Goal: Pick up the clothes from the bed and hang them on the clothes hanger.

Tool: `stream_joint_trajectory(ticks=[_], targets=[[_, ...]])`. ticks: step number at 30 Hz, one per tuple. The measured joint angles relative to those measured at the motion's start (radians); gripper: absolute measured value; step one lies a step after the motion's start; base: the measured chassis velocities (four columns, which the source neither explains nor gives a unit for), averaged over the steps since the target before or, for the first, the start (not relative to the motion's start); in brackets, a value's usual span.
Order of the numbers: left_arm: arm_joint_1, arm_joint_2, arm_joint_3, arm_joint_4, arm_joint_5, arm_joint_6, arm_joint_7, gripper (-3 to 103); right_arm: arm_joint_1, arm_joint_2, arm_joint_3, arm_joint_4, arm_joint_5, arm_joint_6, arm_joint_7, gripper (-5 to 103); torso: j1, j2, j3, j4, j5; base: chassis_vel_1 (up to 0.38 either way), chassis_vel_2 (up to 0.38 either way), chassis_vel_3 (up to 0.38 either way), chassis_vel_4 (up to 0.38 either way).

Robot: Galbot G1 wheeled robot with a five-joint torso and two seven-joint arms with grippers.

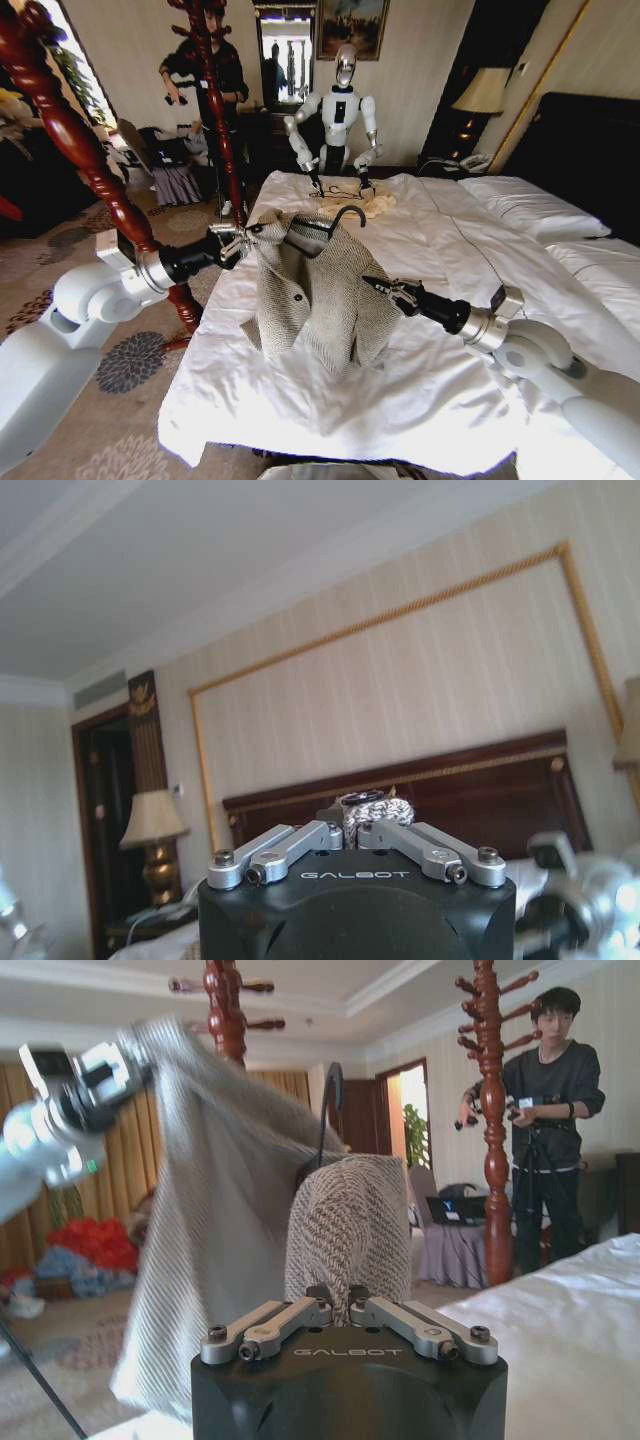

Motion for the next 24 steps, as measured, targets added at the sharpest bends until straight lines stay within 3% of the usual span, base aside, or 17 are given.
stream_joint_trajectory(ticks=[4,11,16,19,24], targets=[[-0.088,0.036,0.015,0.007,-0.098,0.010,-0.007,2,-0.001,0.008,-0.005,-0.019,-0.073,-0.012,0.002,3,0.000,0.000,0.000,-0.0001,0.0002,0.000,0.000,0.000,0.000],[-0.137,0.094,0.070,-0.018,-0.123,0.016,-0.002,2,0.007,0.016,-0.025,-0.016,-0.092,-0.022,0.001,3,0.000,0.000,0.000,0.0003,-0.0001,0.000,0.000,0.000,0.000],[-0.119,0.096,0.180,-0.065,-0.021,0.015,0.027,2,0.005,0.017,-0.027,-0.001,-0.060,-0.020,-0.021,3,0.000,0.000,0.000,-0.0001,0.0001,0.000,0.000,0.000,0.000],[-0.088,0.082,0.261,-0.070,0.113,0.007,0.068,2,0.001,0.017,-0.025,0.019,-0.002,-0.013,-0.029,3,0.000,0.000,0.000,0.0000,-0.0001,0.000,0.000,0.000,0.000],[-0.053,0.067,0.307,-0.075,0.168,0.004,0.087,2,-0.007,0.017,-0.011,0.041,0.074,0.010,-0.041,3,0.000,0.000,0.000,0.0000,-0.0001,0.000,0.000,0.000,0.000]])
